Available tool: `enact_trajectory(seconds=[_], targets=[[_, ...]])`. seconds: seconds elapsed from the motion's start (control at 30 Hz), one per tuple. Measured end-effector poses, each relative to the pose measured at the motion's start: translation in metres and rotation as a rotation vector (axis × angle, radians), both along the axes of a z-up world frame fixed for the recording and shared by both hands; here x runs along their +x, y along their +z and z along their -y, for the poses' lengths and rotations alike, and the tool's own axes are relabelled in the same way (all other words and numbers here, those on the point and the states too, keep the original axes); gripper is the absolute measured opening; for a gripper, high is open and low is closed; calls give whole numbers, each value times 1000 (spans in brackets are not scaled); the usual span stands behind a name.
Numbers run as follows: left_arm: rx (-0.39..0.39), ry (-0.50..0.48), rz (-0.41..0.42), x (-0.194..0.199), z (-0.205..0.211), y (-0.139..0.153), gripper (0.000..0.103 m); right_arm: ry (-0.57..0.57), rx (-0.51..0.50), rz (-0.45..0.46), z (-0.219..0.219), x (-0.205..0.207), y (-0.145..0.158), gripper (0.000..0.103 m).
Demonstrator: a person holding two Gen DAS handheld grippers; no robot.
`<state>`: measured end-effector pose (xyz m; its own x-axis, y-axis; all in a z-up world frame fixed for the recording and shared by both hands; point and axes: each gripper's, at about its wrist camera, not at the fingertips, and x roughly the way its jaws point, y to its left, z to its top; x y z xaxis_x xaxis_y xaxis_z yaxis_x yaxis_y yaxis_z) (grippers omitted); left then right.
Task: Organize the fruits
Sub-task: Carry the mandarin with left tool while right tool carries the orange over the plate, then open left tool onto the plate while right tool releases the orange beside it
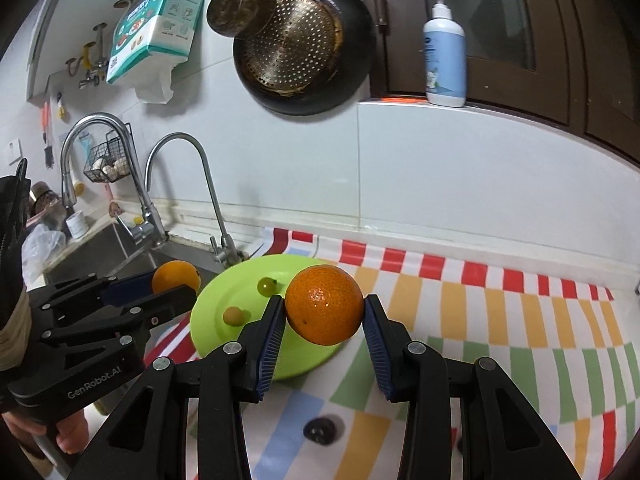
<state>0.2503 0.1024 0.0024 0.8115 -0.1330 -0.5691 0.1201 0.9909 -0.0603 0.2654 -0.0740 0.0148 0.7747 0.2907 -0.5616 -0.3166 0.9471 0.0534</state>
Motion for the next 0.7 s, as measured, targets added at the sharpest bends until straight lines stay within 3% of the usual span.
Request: enact_trajectory(seconds=[0.27,0.7], targets=[[29,28,-34,32,-13,-11,33,74,-9,-107,-22,50,-18,41],[45,19,-164,90,-32,-51,33,153,-56,-308,-60,127,-70,41]])
